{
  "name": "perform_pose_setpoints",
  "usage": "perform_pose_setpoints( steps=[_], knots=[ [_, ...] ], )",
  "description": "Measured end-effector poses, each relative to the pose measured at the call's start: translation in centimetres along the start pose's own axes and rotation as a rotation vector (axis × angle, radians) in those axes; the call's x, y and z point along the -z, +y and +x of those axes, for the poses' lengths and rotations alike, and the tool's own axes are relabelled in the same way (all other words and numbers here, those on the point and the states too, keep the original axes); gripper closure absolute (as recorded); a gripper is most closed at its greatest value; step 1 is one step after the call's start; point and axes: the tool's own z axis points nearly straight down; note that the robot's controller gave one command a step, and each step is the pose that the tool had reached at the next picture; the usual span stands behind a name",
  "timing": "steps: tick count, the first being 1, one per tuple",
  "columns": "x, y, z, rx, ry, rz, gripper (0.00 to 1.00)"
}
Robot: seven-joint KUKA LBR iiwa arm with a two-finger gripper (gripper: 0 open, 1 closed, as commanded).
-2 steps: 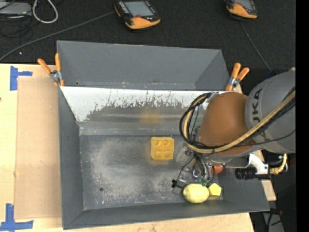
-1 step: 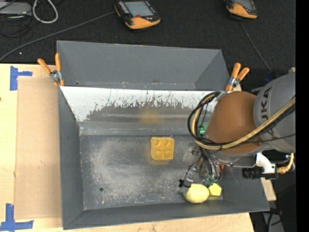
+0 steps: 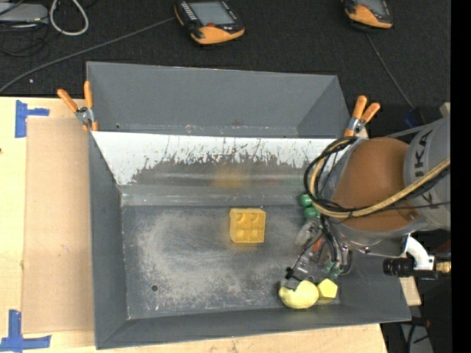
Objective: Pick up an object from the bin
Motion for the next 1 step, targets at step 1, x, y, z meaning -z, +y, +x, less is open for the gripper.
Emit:
perform_pose_setpoints(
  steps=[1],
  knots=[
    [-0.66,-0.34,-0.36,0.112,0.003,0.001,0.0]
  ],
)
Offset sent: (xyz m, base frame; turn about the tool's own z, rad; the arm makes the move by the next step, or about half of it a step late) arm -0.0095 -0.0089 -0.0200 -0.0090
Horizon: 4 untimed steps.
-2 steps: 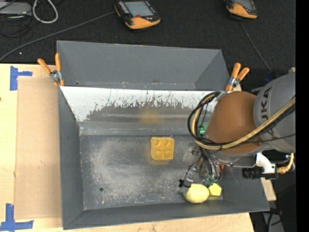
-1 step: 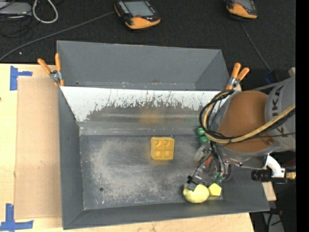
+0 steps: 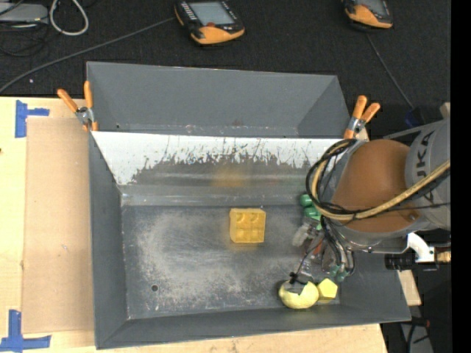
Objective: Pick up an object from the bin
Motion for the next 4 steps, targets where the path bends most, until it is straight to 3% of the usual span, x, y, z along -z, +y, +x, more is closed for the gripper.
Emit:
perform_pose_setpoints(
  steps=[1,2,3,4],
  knots=[
    [-0.9,-0.6,0.5,-0.012,0.001,0.0,0.0],
    [-0.6,-0.3,-0.2,0.056,-0.001,0.0,0.0],
    [-3.7,-1.8,-0.4,0.44,0.005,0.0,1.0],
    [-3.7,-1.8,-0.4,0.44,0.005,0.0,1.0]
  ],
)
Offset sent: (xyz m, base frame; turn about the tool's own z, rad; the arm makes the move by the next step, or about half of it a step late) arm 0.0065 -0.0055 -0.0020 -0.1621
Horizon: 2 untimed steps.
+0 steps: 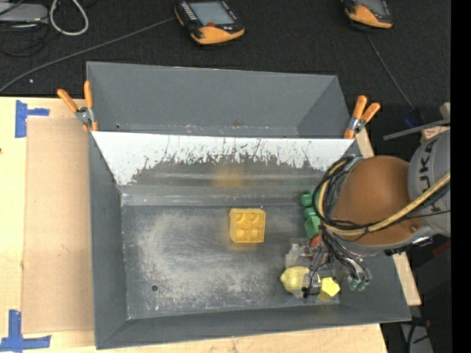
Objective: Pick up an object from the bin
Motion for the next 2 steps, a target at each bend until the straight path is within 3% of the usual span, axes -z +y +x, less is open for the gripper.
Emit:
perform_pose_setpoints(
  steps=[1,2],
  knots=[
    [5.7,0.1,0.7,0.002,0.005,-0.001,1.0],
    [13.3,-0.3,-0.5,-0.02,0.007,-0.001,1.0]
  ],
)
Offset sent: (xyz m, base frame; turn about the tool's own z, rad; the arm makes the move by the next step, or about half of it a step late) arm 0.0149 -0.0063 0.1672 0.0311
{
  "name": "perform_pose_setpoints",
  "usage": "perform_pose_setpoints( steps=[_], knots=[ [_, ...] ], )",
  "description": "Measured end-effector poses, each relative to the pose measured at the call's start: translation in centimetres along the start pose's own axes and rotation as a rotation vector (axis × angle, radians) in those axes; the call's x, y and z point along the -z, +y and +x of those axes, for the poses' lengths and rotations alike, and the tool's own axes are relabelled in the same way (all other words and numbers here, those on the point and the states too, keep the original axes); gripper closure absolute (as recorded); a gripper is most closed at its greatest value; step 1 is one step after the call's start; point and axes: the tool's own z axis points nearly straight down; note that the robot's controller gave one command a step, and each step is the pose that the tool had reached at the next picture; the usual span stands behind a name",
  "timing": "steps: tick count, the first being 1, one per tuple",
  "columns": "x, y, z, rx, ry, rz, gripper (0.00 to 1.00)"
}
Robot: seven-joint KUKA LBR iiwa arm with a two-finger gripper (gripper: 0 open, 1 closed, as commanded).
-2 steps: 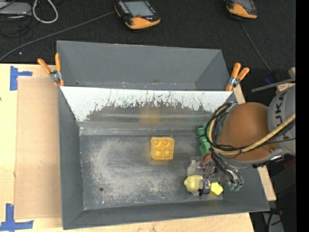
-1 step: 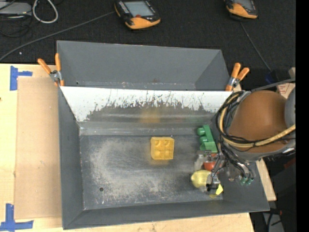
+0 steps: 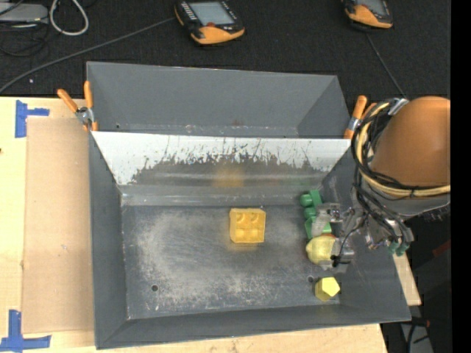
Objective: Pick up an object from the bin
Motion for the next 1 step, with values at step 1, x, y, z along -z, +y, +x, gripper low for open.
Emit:
perform_pose_setpoints(
  steps=[1],
  knots=[
    [0.43,0.41,-0.43,-0.004,-0.01,0.001,1.0]
  ],
)
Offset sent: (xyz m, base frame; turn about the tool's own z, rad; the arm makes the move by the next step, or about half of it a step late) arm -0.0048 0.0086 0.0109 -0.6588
